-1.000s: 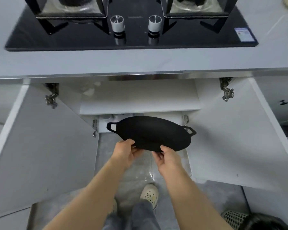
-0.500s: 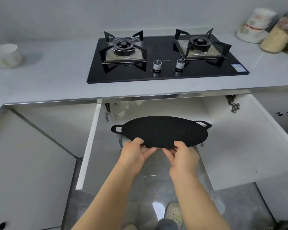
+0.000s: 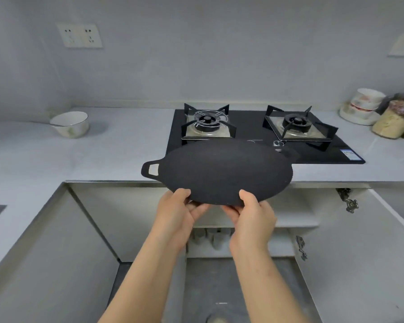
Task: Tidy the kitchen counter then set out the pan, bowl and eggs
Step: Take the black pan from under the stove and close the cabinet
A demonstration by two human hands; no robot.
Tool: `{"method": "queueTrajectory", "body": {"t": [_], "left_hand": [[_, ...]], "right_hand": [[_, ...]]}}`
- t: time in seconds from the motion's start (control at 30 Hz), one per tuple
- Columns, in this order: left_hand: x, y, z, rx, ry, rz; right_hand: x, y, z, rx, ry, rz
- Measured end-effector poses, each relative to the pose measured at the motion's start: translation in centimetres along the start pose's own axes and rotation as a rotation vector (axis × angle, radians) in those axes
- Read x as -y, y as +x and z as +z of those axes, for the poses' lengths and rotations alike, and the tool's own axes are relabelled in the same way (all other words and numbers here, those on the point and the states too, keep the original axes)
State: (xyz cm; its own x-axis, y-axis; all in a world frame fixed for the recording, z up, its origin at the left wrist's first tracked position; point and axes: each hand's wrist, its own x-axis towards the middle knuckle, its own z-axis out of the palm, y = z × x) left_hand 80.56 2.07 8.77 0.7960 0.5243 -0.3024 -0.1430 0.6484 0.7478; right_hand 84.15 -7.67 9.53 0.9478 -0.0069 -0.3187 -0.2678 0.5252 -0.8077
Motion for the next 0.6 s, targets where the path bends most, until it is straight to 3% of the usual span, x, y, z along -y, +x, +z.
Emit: {"method": "queueTrajectory", "body": {"t": [0.27,0.6], "left_hand": [[-5.7,8.7,-5.9,-0.178,-0.078,0.137],[-10.8,21.0,-11.7,-0.41,-0.149,0.153]], "right_hand": [[-5.8,5.8,10.6,0.322,-0.175,0.218],[-14.3,14.8,22.7,0.495,-0.349,0.457]]}}
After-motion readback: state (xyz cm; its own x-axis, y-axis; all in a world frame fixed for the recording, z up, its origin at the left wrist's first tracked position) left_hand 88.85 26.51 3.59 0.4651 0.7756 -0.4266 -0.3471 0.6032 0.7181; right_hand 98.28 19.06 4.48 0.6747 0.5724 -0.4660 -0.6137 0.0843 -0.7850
